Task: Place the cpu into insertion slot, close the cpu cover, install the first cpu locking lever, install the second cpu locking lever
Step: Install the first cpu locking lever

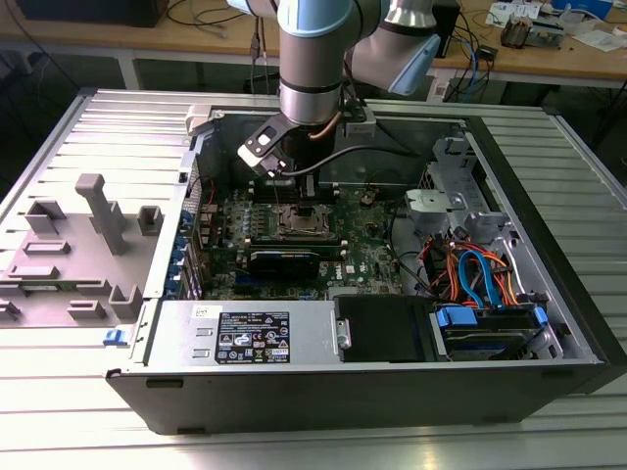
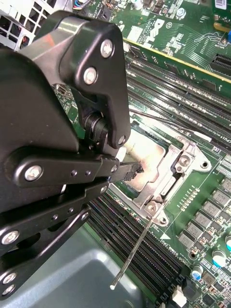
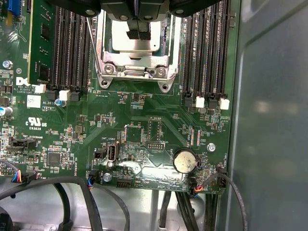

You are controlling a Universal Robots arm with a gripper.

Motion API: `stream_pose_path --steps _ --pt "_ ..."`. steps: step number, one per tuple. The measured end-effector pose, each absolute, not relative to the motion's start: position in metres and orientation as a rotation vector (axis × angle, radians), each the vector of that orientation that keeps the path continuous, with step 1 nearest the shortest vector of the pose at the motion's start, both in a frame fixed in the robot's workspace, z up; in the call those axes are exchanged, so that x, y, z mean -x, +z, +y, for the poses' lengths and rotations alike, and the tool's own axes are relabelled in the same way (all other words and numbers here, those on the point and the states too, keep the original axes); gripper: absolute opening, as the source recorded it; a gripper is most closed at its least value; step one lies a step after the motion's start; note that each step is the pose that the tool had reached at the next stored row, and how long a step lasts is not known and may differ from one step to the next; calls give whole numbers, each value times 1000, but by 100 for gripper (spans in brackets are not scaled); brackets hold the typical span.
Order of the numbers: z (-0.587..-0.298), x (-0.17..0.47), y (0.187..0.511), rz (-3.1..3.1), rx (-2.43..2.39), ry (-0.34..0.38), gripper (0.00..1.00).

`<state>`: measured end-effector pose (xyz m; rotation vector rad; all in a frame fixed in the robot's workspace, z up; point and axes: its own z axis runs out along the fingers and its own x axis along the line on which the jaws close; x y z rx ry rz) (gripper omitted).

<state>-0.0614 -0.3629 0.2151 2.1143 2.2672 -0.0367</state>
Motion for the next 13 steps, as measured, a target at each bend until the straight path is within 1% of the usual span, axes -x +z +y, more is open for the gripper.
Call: stream_pose_path --steps 4,7,11,13 --pt "-363 61 216 2267 -2114 -37 11" --pt "-363 61 225 2267 -2114 -37 11" --pt "-363 61 251 2267 -2114 -37 11" --pt "-363 61 258 2267 -2114 -37 11"
